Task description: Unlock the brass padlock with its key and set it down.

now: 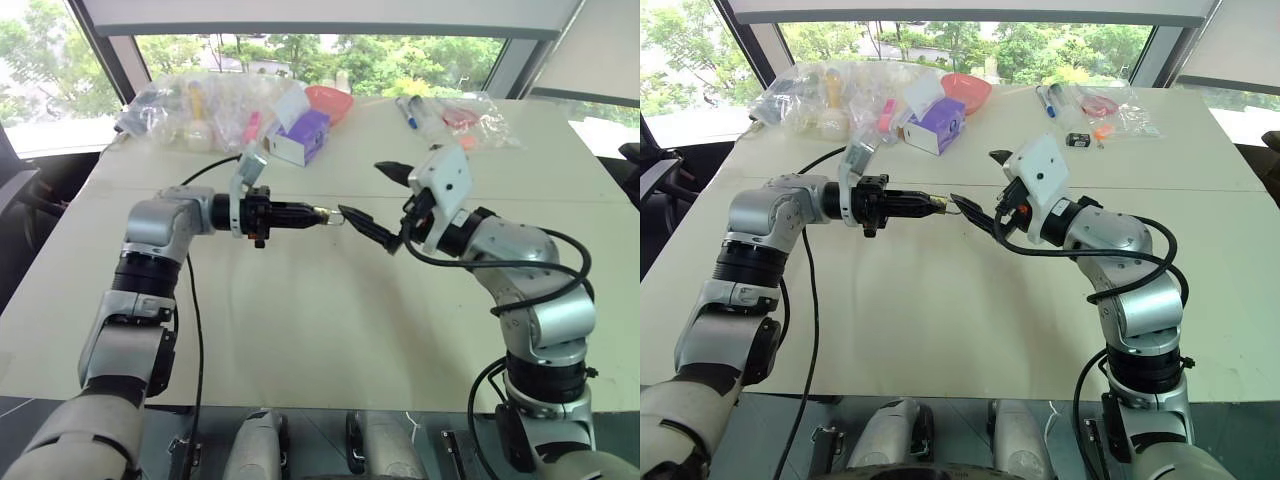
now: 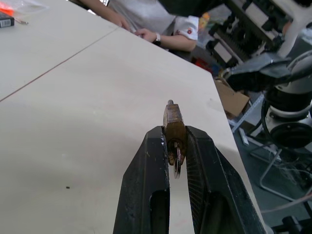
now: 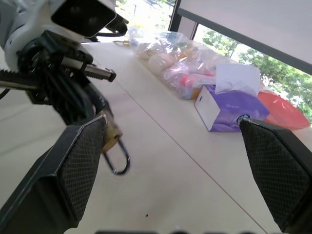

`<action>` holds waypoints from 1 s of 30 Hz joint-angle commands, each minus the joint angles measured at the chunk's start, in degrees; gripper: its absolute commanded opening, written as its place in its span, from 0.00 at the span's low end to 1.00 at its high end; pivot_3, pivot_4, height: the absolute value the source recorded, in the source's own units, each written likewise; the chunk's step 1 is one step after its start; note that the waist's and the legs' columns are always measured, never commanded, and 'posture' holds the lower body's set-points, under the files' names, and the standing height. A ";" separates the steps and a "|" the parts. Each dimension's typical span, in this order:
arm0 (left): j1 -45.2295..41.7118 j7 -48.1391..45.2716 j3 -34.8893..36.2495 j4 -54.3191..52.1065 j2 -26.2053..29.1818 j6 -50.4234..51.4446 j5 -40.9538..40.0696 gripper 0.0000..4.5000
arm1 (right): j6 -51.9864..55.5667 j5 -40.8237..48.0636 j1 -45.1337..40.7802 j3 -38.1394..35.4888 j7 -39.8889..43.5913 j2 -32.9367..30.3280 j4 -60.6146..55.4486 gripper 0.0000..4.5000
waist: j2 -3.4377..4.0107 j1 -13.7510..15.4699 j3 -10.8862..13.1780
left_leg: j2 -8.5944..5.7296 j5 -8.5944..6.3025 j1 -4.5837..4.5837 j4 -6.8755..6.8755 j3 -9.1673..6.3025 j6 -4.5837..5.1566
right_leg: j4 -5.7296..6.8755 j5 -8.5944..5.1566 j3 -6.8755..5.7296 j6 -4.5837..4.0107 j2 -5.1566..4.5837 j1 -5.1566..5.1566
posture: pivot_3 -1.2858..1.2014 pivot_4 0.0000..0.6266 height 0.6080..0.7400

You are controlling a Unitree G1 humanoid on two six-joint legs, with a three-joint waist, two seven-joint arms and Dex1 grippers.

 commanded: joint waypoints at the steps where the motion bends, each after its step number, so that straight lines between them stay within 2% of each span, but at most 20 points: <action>1: -0.45 -0.74 0.32 -5.46 0.51 1.45 -2.84 0.00 | -1.53 0.65 -1.02 0.42 -1.30 -0.89 -0.26 0.99 | 0.00 -0.05 0.00 | 0.00 0.00 0.00 0.00 0.00 0.00 | -0.01 0.00 0.00 0.00 0.00 0.00 | 0.52 0.24 0.96; 18: -0.11 0.95 1.95 -9.31 2.50 4.52 -7.71 0.00 | -4.60 1.76 1.85 2.18 -0.80 -5.20 4.52 0.99 | 0.00 -0.07 0.00 | 0.00 -0.03 0.00 0.00 -0.02 0.05 | -0.01 0.00 0.00 0.00 0.00 0.00 | 0.52 0.24 0.96; 30: -2.26 3.07 0.65 -1.12 -0.08 -0.08 -5.13 0.00 | -2.18 4.54 4.91 -0.54 -0.82 -9.04 2.63 0.99 | 0.00 0.22 0.00 | -0.01 -0.04 0.00 0.00 -0.02 0.07 | -0.02 0.00 0.00 0.00 0.00 0.00 | 0.52 0.24 0.96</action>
